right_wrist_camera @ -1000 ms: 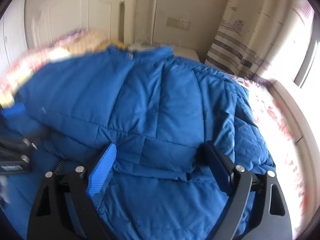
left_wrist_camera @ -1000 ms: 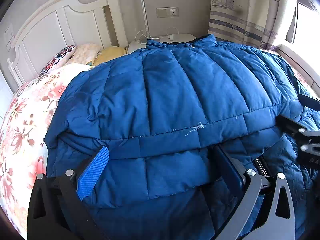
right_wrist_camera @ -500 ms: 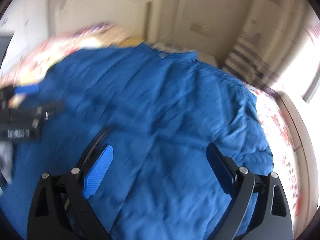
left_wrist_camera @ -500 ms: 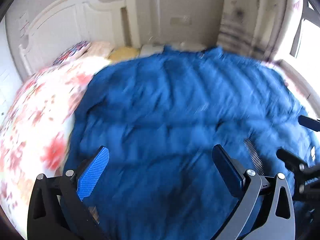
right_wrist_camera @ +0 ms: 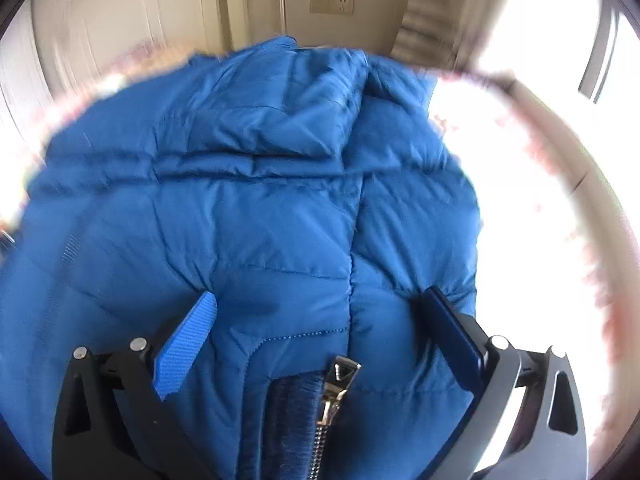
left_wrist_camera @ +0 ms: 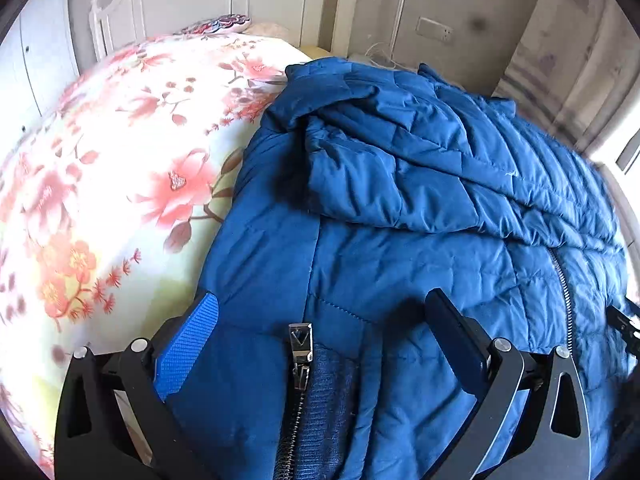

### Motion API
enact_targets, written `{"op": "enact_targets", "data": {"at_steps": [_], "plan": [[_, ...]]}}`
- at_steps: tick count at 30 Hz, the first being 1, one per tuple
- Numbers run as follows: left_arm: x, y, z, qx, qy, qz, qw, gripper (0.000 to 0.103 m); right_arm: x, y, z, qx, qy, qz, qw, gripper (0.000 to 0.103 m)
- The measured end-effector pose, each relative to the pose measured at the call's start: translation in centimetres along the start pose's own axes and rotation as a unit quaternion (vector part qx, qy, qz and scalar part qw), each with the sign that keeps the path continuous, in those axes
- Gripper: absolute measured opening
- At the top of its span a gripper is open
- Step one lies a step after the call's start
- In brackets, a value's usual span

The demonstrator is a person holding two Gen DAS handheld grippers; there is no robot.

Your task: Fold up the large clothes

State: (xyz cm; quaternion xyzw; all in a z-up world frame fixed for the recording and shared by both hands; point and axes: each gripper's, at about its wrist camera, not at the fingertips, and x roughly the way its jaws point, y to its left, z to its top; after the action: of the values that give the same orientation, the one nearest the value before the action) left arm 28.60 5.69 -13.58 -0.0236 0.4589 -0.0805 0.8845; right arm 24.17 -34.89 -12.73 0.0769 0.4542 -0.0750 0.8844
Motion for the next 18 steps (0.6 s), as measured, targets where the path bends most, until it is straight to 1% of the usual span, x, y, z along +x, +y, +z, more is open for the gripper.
{"op": "enact_targets", "data": {"at_steps": [1, 3, 4, 5, 6, 7, 8, 10, 11, 12, 13, 14, 15, 16, 17, 18], "plan": [[0.1, -0.2, 0.0, 0.006, 0.001, 0.006, 1.0, 0.099, -0.1, -0.2, 0.0, 0.003, 0.0, -0.002, 1.0, 0.1], [0.3, -0.5, -0.1, 0.016, 0.005, 0.02, 0.9997, 0.099, 0.0, 0.9, -0.1, -0.028, 0.005, -0.033, 0.999, 0.101], [0.2, -0.6, -0.2, 0.018, 0.004, 0.024, 0.9995, 0.099, -0.1, 1.3, -0.1, -0.033, 0.002, -0.038, 0.999, 0.1], [0.0, -0.9, -0.2, 0.016, -0.002, 0.03, 0.9994, 0.099, -0.3, 1.3, -0.2, -0.034, 0.0, -0.04, 0.999, 0.098], [-0.5, -1.1, -0.2, 0.014, -0.009, 0.039, 0.9991, 0.099, -1.0, 1.4, -0.5, -0.029, -0.005, -0.052, 0.998, 0.097], [-1.5, -1.3, -0.6, 0.014, -0.025, 0.047, 0.9985, 0.099, -1.8, 1.8, -0.9, -0.027, -0.01, -0.064, 0.998, 0.097], [-2.4, -1.4, -1.3, 0.015, -0.034, 0.043, 0.9984, 0.099, -2.9, 2.3, -1.4, -0.032, -0.019, -0.062, 0.997, 0.097], [-4.2, -2.6, -2.7, 0.03, -0.046, 0.016, 0.9984, 0.099, -5.9, 4.9, -3.1, -0.068, -0.047, -0.02, 0.996, 0.097], [-5.0, -3.7, -3.7, 0.049, -0.049, 0.0, 0.9976, 0.099, -6.6, 6.2, -4.0, -0.091, -0.049, -0.008, 0.995, 0.097], [-5.5, -4.8, -4.6, 0.074, -0.05, -0.009, 0.9959, 0.099, -7.0, 7.9, -5.2, -0.131, -0.043, 0.005, 0.991, 0.097], [-5.8, -6.4, -5.9, 0.114, -0.048, -0.013, 0.9922, 0.099, -7.1, 9.3, -6.6, -0.166, -0.032, 0.013, 0.985, 0.097], [-5.5, -7.5, -6.8, 0.141, -0.041, -0.009, 0.9891, 0.099, -6.8, 10.5, -8.0, -0.192, -0.017, 0.021, 0.981, 0.097], [-4.7, -8.7, -7.8, 0.173, -0.024, 0.005, 0.9846, 0.099, -6.1, 11.3, -9.0, -0.209, -0.005, 0.016, 0.978, 0.099], [-4.3, -9.3, -8.4, 0.191, -0.02, 0.022, 0.9812, 0.099, -6.0, 11.6, -9.7, -0.214, -0.016, 0.006, 0.977, 0.1], [-4.5, -9.3, -8.4, 0.189, -0.024, 0.021, 0.9816, 0.099, -5.9, 11.2, -9.7, -0.204, -0.014, 0.011, 0.979, 0.1], [-4.2, -8.8, -8.0, 0.177, -0.013, 0.007, 0.9841, 0.099, -5.8, 10.6, -9.4, -0.192, -0.006, 0.021, 0.981, 0.1]]}}
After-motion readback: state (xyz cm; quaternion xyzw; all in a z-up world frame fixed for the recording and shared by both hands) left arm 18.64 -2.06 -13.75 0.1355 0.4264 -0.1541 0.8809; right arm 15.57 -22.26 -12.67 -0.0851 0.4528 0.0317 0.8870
